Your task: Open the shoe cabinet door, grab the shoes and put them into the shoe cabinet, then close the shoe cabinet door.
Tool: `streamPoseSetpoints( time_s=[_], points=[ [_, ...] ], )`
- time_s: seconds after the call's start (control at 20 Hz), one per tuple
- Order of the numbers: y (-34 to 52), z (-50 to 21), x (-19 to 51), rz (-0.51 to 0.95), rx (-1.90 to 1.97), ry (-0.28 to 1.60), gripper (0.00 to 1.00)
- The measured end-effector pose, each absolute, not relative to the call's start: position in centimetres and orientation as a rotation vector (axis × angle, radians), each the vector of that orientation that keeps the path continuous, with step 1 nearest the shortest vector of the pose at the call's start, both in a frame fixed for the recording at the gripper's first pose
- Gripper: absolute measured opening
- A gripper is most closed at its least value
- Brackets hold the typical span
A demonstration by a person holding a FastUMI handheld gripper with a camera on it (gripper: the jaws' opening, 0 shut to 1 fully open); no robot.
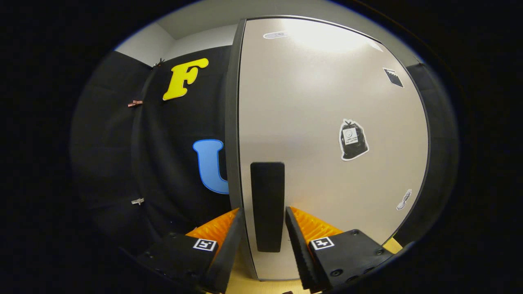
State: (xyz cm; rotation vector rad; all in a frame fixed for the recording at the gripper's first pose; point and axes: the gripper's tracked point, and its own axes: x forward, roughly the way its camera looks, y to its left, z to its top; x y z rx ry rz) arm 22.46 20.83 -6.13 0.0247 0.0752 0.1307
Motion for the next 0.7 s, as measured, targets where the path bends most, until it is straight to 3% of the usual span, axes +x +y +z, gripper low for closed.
streamPoseSetpoints(
  time_s=[0.05,0.15,0.25,0.4,0.5,0.7],
  points=[
    [20.6,-5.7,22.5,0.111,0.028,0.047,0.64],
    [20.5,-6.4,22.6,0.085,0.048,0.05,0.44],
    [20.3,-6.2,22.4,0.081,0.06,0.037,0.4],
    [20.6,-6.6,21.8,0.128,0.05,0.062,0.23],
    [20.4,-6.4,20.6,0.172,0.029,0.055,0.17],
    [19.0,-5.9,15.4,0.245,0.037,0.054,0.17]
  ],
)
